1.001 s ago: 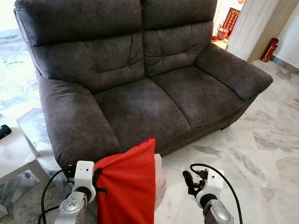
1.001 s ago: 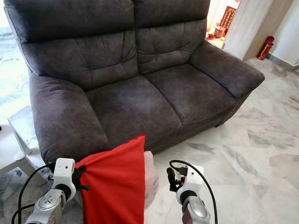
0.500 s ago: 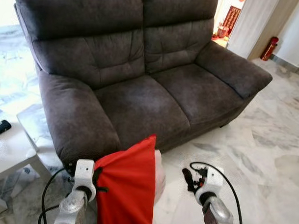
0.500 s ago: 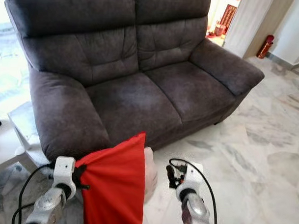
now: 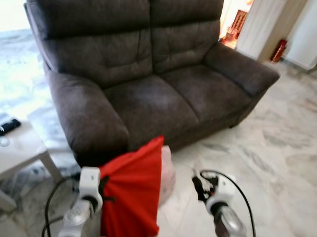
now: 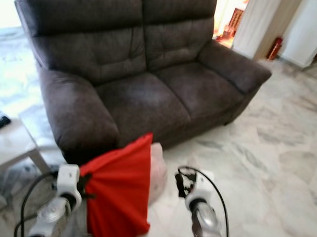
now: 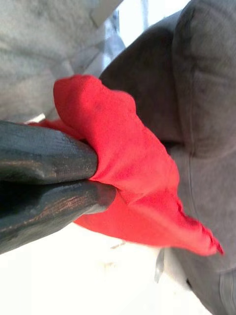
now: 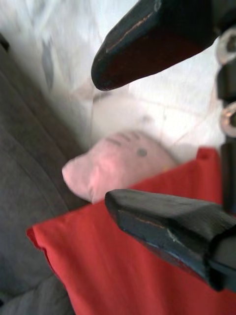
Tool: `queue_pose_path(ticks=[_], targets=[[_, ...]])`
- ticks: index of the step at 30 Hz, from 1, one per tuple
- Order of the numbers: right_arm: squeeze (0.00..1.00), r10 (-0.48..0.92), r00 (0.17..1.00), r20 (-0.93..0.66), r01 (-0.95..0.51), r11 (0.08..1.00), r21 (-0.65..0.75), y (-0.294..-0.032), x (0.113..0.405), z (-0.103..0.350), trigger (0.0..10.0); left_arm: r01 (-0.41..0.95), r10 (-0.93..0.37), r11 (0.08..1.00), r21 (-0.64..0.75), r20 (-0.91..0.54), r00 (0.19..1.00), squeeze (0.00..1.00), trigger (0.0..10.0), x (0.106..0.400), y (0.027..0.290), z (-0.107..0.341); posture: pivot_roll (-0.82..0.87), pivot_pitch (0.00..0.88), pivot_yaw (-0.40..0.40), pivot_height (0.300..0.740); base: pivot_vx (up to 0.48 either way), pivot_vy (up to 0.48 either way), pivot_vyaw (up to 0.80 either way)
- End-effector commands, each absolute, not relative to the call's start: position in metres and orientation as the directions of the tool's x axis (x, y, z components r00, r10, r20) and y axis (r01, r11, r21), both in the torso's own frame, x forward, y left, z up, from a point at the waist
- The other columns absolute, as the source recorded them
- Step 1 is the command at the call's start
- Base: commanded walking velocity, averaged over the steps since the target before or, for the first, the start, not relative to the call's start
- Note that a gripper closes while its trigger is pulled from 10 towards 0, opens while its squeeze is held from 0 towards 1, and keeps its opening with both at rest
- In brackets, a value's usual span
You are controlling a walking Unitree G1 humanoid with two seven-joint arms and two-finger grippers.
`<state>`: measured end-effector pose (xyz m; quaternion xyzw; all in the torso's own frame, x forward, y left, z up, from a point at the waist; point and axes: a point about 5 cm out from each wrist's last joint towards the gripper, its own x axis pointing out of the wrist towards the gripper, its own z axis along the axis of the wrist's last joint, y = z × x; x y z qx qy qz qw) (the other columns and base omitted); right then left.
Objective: Move the pillow to the sofa from floor
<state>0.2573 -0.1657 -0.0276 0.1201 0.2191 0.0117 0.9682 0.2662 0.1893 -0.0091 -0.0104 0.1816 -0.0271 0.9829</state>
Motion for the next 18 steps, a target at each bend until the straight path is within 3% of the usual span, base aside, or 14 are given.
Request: queue_pose_path(ticks=[1, 10, 18], targets=[[0.00, 0.077, 0.909, -0.410, 0.022, 0.973, 0.231, -0.165, 0.260, -0.025, 10.0, 0.050, -0.050, 0.999, -0.006, -0.241, 0.969, 0.00, 10.0, 0.283, 0.191, 0.013, 0.08, 0.000, -0.079, 0.740, 0.000, 0.000, 0.00], [0.00, 0.079, 0.910, -0.408, 0.019, 0.973, 0.230, -0.165, 0.262, -0.024, 10.0, 0.066, -0.068, 0.998, -0.015, -0.232, 0.970, 0.00, 10.0, 0.283, 0.191, 0.015, 0.08, 0.000, -0.085, 0.740, 0.000, 0.000, 0.00], [0.00, 0.090, 0.910, -0.404, 0.007, 0.973, 0.232, -0.170, 0.266, -0.021, 10.0, 0.343, -0.346, 0.938, -0.050, -0.186, 0.920, 0.00, 10.0, 0.290, 0.181, 0.036, 0.08, 0.000, -0.089, 0.740, 0.000, 0.000, 0.00]])
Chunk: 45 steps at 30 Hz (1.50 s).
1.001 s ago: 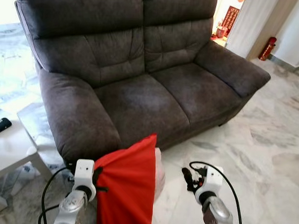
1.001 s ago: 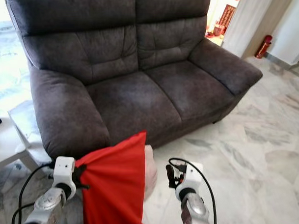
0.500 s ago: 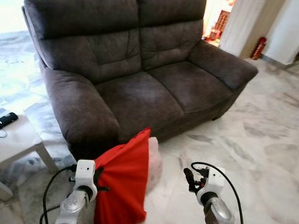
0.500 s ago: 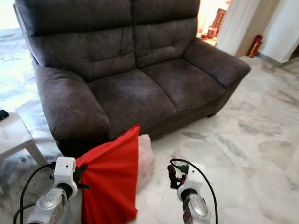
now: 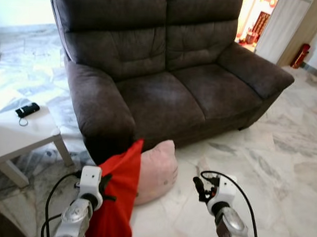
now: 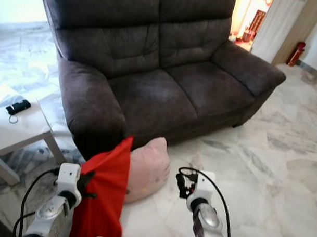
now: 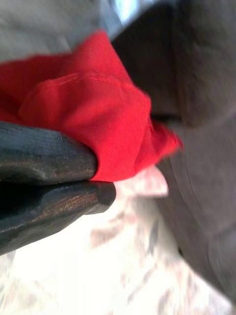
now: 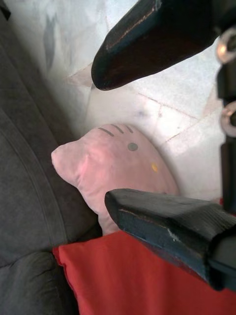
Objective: Move the pillow to the sofa from floor
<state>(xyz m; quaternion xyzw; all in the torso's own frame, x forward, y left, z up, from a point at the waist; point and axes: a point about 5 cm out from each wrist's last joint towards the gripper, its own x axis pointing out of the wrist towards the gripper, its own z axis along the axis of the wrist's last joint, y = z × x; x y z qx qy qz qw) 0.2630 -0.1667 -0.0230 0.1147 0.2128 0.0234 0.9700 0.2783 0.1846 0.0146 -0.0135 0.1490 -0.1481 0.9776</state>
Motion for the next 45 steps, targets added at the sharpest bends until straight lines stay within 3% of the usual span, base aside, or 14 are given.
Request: queue_pose_path(ticks=[1, 10, 12, 18, 24, 31, 32, 33, 35, 37, 44, 45], targets=[[0.00, 0.104, 0.909, -0.403, -0.007, 0.972, 0.236, -0.171, 0.268, -0.019, 10.0, 0.395, -0.398, 0.917, -0.055, -0.187, 0.898, 0.00, 10.0, 0.290, 0.181, 0.041, 0.08, 0.000, -0.089, 0.740, 0.000, 0.000, 0.00], [0.00, 0.197, 0.890, -0.411, -0.113, 0.969, 0.220, -0.170, 0.276, -0.013, 10.0, 0.566, -0.578, 0.816, -0.116, -0.180, 0.796, 0.00, 10.0, 0.289, 0.180, 0.064, 0.09, 0.000, -0.091, 0.740, 0.000, 0.000, 0.00], [0.00, 0.210, 0.886, -0.414, -0.128, 0.968, 0.217, -0.172, 0.278, -0.011, 10.0, 0.664, -0.684, 0.730, -0.165, -0.195, 0.703, 0.00, 10.0, 0.280, 0.172, 0.072, 0.08, 0.000, -0.089, 0.740, 0.000, 0.000, 0.00], [0.00, 0.297, 0.858, -0.420, -0.228, 0.952, 0.207, -0.172, 0.278, -0.009, 10.0, 0.756, -0.776, 0.626, -0.193, -0.256, 0.577, 0.00, 10.0, 0.267, 0.168, 0.077, 0.08, 0.000, -0.086, 0.740, 0.000, 0.000, 0.00], [0.00, 0.350, 0.837, -0.420, -0.298, 0.936, 0.187, -0.172, 0.280, -0.006, 10.0, 0.758, -0.775, 0.623, -0.195, -0.289, 0.563, 0.00, 10.0, 0.264, 0.169, 0.078, 0.09, 0.000, -0.085, 0.740, 0.000, 0.000, 0.00], [0.00, 0.569, 0.706, -0.422, -0.543, 0.817, 0.195, -0.177, 0.280, 0.003, 10.0, 0.771, -0.785, 0.605, -0.202, -0.313, 0.534, 0.00, 10.0, 0.262, 0.162, 0.077, 0.08, 0.000, -0.084, 0.740, 0.000, 0.000, 0.00], [0.20, 0.598, 0.682, -0.420, -0.576, 0.794, 0.195, -0.179, 0.279, 0.004, 10.0, 0.772, -0.787, 0.602, -0.202, -0.312, 0.532, 0.00, 10.0, 0.262, 0.161, 0.077, 0.08, 0.000, -0.083, 0.740, 0.000, 0.000, 0.00], [1.00, 0.629, 0.654, -0.420, -0.607, 0.768, 0.206, -0.182, 0.278, 0.006, 10.0, 0.774, -0.790, 0.598, -0.207, -0.312, 0.527, 0.00, 10.0, 0.262, 0.158, 0.077, 0.08, 0.000, -0.086, 0.740, 0.000, 0.000, 0.00], [1.00, 0.652, 0.633, -0.417, -0.628, 0.748, 0.214, -0.185, 0.277, 0.008, 10.0, 0.775, -0.792, 0.596, -0.209, -0.313, 0.525, 0.00, 10.0, 0.262, 0.157, 0.076, 0.08, 0.000, -0.086, 0.740, 0.000, 0.000, 0.00], [1.00, 0.722, 0.538, -0.436, -0.699, 0.671, 0.249, -0.195, 0.272, 0.011, 10.0, 0.778, -0.797, 0.590, -0.216, -0.315, 0.516, 0.00, 10.0, 0.261, 0.153, 0.075, 0.07, 0.000, -0.088, 0.740, 0.000, 0.000, 0.00], [1.00, 0.809, 0.396, -0.435, -0.783, 0.545, 0.299, -0.199, 0.264, 0.016, 10.0, 0.777, -0.791, 0.593, -0.213, -0.337, 0.511, 0.00, 10.0, 0.259, 0.151, 0.070, 0.07, 0.000, -0.091, 0.740, 0.000, 0.000, 0.00], [1.00, 0.831, 0.343, -0.437, -0.811, 0.497, 0.308, -0.198, 0.259, 0.017, 10.0, 0.776, -0.788, 0.595, -0.210, -0.342, 0.512, 0.00, 10.0, 0.259, 0.151, 0.069, 0.06, 0.000, -0.092, 0.740, 0.000, 0.000, 0.00]])
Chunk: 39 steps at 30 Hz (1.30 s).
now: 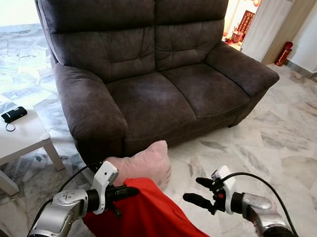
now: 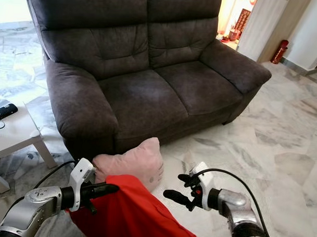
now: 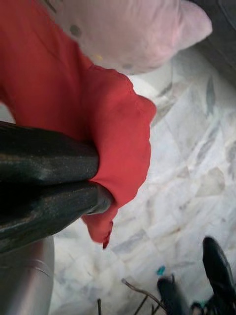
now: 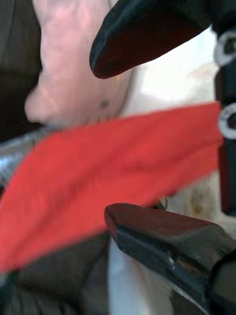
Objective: Move the pillow to the sofa from floor
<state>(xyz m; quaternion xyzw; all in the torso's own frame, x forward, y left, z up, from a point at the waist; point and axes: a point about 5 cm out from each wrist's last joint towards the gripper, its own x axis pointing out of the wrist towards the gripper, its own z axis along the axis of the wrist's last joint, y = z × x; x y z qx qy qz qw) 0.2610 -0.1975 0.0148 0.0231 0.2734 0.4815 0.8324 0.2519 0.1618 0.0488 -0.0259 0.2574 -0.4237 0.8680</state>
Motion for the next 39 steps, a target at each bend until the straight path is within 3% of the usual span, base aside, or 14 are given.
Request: queue_pose_path(ticks=[1, 5, 11, 16, 22, 23, 29, 31, 39], targets=[[1.00, 0.840, 0.313, -0.442, -0.820, 0.475, 0.321, -0.198, 0.255, 0.016, 10.0, 0.776, -0.788, 0.595, -0.210, -0.343, 0.512, 0.00, 10.0, 0.259, 0.151, 0.069, 0.06, 0.000, -0.092, 0.740, 0.000, 0.000, 0.00], [1.00, 0.856, 0.135, -0.498, -0.853, 0.357, 0.382, -0.195, 0.227, 0.001, 10.0, 0.774, -0.788, 0.596, -0.211, -0.339, 0.514, 0.00, 10.0, 0.259, 0.150, 0.070, 0.06, 0.000, -0.094, 0.740, 0.000, 0.000, 0.00], [1.00, 0.803, 0.108, -0.586, -0.856, 0.376, 0.356, -0.193, 0.211, -0.017, 10.0, 0.777, -0.790, 0.594, -0.210, -0.338, 0.512, 0.00, 10.0, 0.260, 0.149, 0.070, 0.06, 0.000, -0.095, 0.740, 0.000, 0.000, 0.00], [1.00, 0.672, 0.218, -0.708, -0.867, 0.466, 0.175, -0.193, 0.209, -0.031, 10.0, 0.787, -0.801, 0.578, -0.218, -0.335, 0.496, 0.00, 10.0, 0.258, 0.147, 0.071, 0.06, 0.000, -0.092, 0.740, 0.000, 0.000, 0.00], [0.97, 0.575, 0.350, -0.739, -0.853, 0.523, 0.003, -0.195, 0.221, -0.031, 10.0, 0.788, -0.804, 0.575, -0.221, -0.331, 0.494, 0.00, 10.0, 0.258, 0.146, 0.072, 0.06, 0.000, -0.094, 0.740, 0.000, 0.000, 0.00], [0.00, 0.562, 0.360, -0.745, -0.854, 0.519, -0.021, -0.196, 0.221, -0.031, 10.0, 0.788, -0.805, 0.574, -0.222, -0.330, 0.493, 0.00, 10.0, 0.258, 0.146, 0.072, 0.06, 0.000, -0.096, 0.740, 0.000, 0.000, 0.00], [0.00, 0.450, 0.489, -0.748, -0.794, 0.584, -0.168, -0.206, 0.234, -0.029, 10.0, 0.791, -0.811, 0.567, -0.230, -0.322, 0.488, 0.00, 10.0, 0.257, 0.143, 0.073, 0.06, 0.000, -0.100, 0.740, 0.000, 0.000, 0.00], [0.00, 0.403, 0.498, -0.768, -0.798, 0.560, -0.223, -0.209, 0.235, -0.030, 10.0, 0.792, -0.813, 0.565, -0.232, -0.321, 0.487, 0.00, 10.0, 0.257, 0.142, 0.073, 0.06, 0.000, -0.100, 0.740, 0.000, 0.000, 0.00], [0.00, 0.398, 0.367, -0.841, -0.863, 0.482, -0.149, -0.208, 0.218, -0.045, 10.0, 0.792, -0.816, 0.563, -0.236, -0.313, 0.486, 0.00, 10.0, 0.257, 0.141, 0.075, 0.07, 0.000, -0.104, 0.740, 0.000, 0.000, 0.00]])
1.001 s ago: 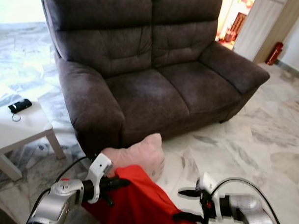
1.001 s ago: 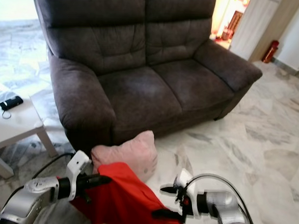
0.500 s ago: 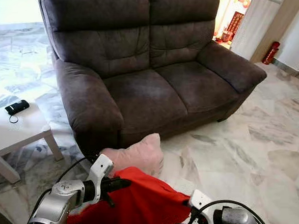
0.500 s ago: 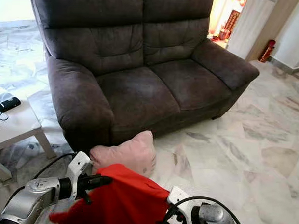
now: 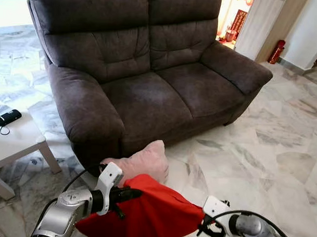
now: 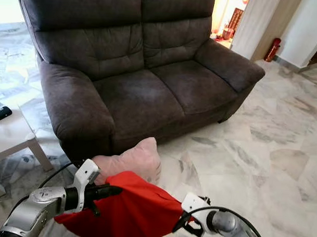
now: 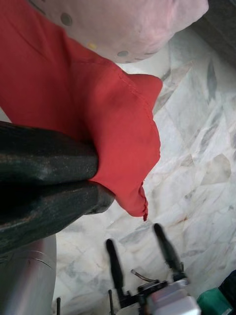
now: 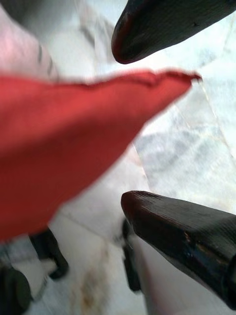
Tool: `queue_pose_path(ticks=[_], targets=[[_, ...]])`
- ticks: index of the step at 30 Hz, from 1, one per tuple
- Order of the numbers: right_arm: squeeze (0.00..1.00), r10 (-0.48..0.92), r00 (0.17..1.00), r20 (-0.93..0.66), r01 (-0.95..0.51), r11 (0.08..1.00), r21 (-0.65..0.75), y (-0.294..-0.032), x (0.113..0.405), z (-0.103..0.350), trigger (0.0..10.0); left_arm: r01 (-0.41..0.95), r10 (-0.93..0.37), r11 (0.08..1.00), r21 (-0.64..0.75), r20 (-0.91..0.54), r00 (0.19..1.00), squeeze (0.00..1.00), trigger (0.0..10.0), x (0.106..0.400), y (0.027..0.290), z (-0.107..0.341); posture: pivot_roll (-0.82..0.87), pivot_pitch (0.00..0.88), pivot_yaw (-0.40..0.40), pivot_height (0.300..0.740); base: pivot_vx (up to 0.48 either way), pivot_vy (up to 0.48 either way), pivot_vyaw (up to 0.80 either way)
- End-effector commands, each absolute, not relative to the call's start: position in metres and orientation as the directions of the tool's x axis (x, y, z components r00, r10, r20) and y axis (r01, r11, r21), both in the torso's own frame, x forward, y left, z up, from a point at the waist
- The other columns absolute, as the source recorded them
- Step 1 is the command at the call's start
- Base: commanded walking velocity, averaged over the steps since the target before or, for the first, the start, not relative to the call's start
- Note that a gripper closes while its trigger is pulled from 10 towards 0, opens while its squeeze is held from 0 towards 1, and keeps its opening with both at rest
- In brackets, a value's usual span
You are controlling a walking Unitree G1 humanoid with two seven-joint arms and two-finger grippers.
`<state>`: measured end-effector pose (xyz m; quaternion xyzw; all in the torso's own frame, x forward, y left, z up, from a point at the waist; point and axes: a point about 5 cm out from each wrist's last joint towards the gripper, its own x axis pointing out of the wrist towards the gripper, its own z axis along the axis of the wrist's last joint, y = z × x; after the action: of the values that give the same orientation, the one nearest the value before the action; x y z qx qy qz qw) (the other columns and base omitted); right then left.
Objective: Move the pillow to the sofa from floor
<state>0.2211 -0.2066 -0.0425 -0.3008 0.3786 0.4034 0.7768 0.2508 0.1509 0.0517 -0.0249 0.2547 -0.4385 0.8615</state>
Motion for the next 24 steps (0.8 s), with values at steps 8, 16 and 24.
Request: queue_pose_path(ticks=[8, 16, 24], targets=[[0.00, 0.389, 0.303, -0.870, -0.878, 0.469, -0.097, -0.206, 0.201, -0.056, 10.0, 0.795, -0.817, 0.560, -0.232, -0.315, 0.483, 0.00, 10.0, 0.257, 0.143, 0.076, 0.08, 0.000, -0.102, 0.740, 0.000, 0.000, 0.00], [0.00, 0.311, 0.466, -0.828, -0.813, 0.520, -0.263, -0.209, 0.214, -0.052, 10.0, 0.818, -0.837, 0.524, -0.236, -0.316, 0.446, 0.00, 10.0, 0.254, 0.144, 0.082, 0.08, 0.000, -0.096, 0.740, 0.000, 0.000, 0.00], [0.00, 0.248, 0.536, -0.807, -0.768, 0.540, -0.344, -0.214, 0.222, -0.048, 10.0, 0.827, -0.847, 0.505, -0.249, -0.328, 0.418, 0.00, 10.0, 0.251, 0.146, 0.083, 0.08, 0.000, -0.096, 0.740, 0.000, 0.000, 0.00]])
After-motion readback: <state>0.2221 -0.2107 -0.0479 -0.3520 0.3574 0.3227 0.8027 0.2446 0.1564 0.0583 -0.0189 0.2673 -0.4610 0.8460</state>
